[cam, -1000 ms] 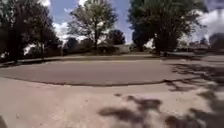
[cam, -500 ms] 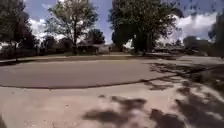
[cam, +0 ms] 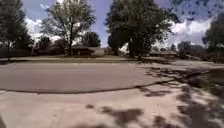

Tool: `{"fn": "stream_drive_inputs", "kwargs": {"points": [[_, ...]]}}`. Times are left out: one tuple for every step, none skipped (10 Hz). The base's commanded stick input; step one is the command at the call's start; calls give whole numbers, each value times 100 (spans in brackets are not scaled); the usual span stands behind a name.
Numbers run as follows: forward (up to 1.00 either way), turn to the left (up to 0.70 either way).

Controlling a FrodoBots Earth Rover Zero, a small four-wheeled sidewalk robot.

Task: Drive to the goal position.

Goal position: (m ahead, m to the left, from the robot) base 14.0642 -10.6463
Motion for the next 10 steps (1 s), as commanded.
{"fn": "stream_drive_inputs", "kwargs": {"points": [[70, 0], [70, 0], [70, 0], [70, 0], [70, 0], [70, 0], [70, 0], [70, 0], [70, 0], [70, 0]]}}
